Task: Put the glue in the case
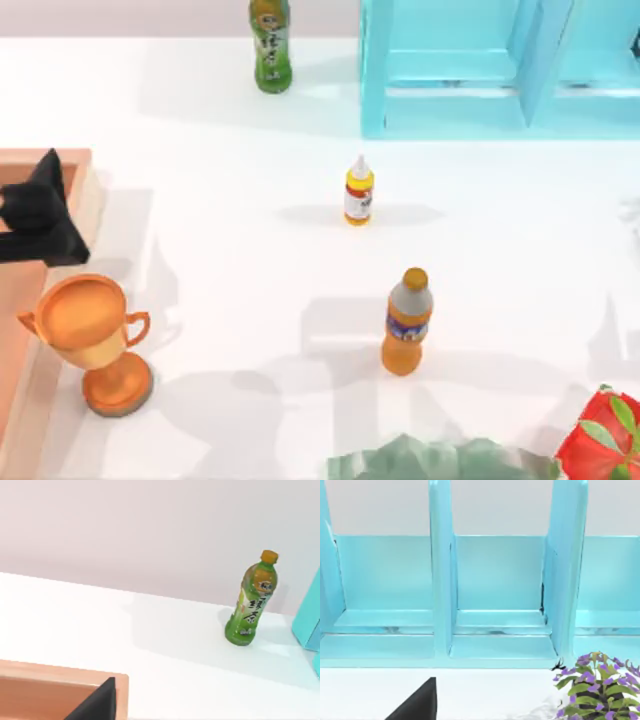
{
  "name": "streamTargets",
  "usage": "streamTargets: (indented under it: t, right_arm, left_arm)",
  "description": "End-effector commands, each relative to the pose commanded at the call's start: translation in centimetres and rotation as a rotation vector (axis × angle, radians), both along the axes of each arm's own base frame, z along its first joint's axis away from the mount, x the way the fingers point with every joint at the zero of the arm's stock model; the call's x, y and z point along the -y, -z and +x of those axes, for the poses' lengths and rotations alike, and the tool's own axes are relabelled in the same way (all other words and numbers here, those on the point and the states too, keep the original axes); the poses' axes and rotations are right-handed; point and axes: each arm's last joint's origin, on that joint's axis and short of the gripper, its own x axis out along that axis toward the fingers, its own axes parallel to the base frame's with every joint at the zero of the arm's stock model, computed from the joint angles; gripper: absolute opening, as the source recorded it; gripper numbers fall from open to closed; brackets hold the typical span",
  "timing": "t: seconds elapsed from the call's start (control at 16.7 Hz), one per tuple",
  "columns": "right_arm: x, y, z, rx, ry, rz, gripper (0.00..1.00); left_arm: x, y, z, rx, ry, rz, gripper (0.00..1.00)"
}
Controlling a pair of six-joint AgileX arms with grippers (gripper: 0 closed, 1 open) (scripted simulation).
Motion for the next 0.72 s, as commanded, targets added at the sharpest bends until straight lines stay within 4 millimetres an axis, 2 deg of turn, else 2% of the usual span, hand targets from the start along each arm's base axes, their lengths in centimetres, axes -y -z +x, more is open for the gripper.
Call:
streamTargets:
  t: [0.12, 0.24, 0.36, 0.48, 0.72]
  right_arm:
    - [0.0, 0.0, 0.0, 0.000, 0.000, 0.000, 1.00]
    - [0.0, 0.0, 0.0, 0.000, 0.000, 0.000, 1.00]
    - [0.0, 0.0, 0.0, 0.000, 0.000, 0.000, 1.00]
    - [0.0, 0.0, 0.0, 0.000, 0.000, 0.000, 1.00]
    - [0.0, 0.0, 0.0, 0.000, 0.000, 0.000, 1.00]
  left_arm:
    - [2.4, -0.8, 2.9, -0.104, 0.013, -0.013, 1.00]
    - [5.8, -0.3, 6.2, -0.220, 0.019, 0.003, 1.00]
    - [9.9, 1.5, 9.1, -0.323, 0.020, 0.041, 1.00]
    - [14.2, 3.9, 11.2, -0.396, 0.018, 0.089, 1.00]
    - [21.6, 8.8, 12.9, -0.447, 0.003, 0.162, 1.00]
